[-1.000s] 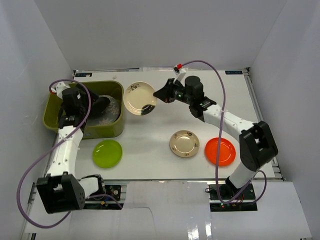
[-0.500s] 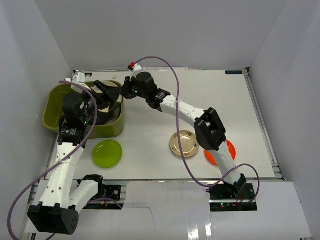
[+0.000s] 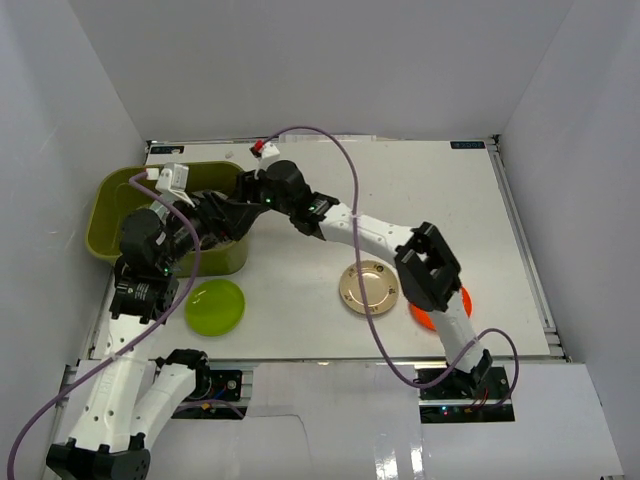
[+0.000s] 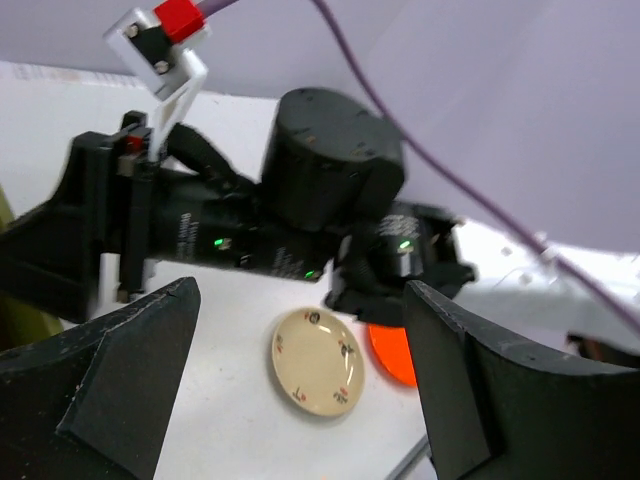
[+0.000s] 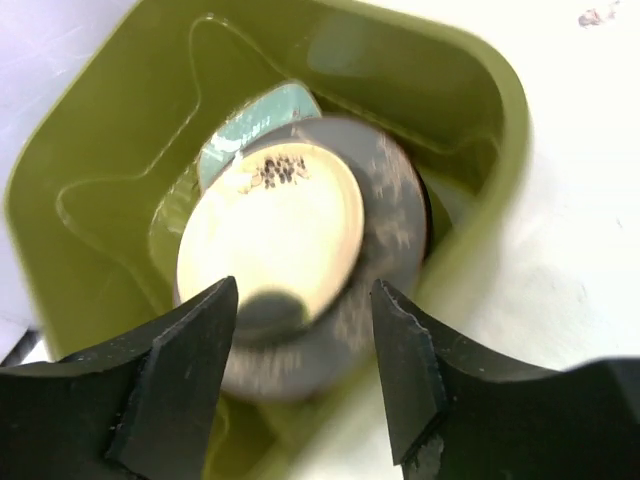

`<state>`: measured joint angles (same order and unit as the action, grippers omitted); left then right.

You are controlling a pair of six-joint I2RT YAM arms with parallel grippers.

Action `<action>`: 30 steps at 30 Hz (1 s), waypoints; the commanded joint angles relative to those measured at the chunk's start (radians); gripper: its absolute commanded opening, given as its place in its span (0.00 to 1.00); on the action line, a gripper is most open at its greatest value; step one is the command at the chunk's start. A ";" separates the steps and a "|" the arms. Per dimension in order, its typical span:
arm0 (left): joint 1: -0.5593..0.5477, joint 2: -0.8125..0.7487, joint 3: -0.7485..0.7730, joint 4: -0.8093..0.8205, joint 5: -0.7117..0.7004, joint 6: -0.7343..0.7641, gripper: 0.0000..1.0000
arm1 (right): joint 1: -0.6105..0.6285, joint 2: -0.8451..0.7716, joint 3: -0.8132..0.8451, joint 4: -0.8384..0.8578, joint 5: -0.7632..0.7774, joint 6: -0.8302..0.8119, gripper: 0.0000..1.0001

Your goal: Place the plates into the plastic bin on the countertop

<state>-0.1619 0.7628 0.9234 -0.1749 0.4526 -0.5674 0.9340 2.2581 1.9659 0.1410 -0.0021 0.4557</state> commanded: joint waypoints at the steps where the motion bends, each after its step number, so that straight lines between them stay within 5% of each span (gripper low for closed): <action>1: -0.025 -0.043 -0.040 0.008 0.115 0.078 0.93 | -0.014 -0.248 -0.241 0.095 0.011 -0.051 0.62; 5: -0.047 -0.105 -0.107 0.083 0.161 0.060 0.95 | -0.008 -0.507 -0.680 0.267 -0.067 0.021 0.56; 9: -0.057 -0.108 -0.136 0.132 0.196 0.029 0.95 | 0.043 -0.525 -0.952 0.409 -0.137 0.145 0.55; 15: -0.060 -0.102 -0.164 0.152 0.225 -0.009 0.95 | 0.130 -0.264 -0.839 0.434 -0.297 0.279 0.65; 22: -0.062 -0.126 -0.189 0.108 0.206 -0.023 0.93 | 0.204 -0.027 -0.670 0.430 -0.319 0.400 0.62; 24: -0.062 -0.129 -0.192 0.089 0.190 -0.022 0.93 | 0.218 0.018 -0.621 0.407 -0.291 0.414 0.57; 25: -0.062 -0.134 -0.198 0.089 0.183 -0.023 0.92 | 0.221 0.029 -0.613 0.407 -0.288 0.437 0.44; 30: -0.062 -0.119 -0.155 0.031 0.163 0.006 0.87 | 0.215 -0.015 -0.714 0.446 -0.216 0.449 0.14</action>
<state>-0.2192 0.6407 0.7395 -0.0986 0.6346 -0.5823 1.1542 2.2688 1.3155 0.5854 -0.2783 0.8860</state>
